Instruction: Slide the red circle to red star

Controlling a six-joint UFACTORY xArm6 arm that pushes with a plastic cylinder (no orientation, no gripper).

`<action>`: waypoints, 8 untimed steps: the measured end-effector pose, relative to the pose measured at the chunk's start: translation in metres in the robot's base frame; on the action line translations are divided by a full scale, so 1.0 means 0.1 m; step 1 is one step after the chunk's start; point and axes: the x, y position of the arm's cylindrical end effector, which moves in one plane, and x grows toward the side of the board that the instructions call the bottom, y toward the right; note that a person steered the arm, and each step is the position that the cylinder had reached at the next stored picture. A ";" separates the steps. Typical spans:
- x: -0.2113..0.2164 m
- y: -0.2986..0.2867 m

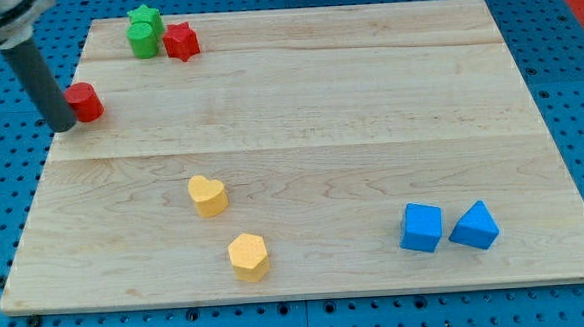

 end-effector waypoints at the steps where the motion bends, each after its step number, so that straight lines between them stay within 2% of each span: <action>1: -0.09 -0.17; 2: -0.23 -0.03; 3: -0.28 0.74; 4: -0.29 1.26; 5: 0.21 1.44; 6: -0.08 1.48; 7: -0.58 1.41; 8: -0.84 1.46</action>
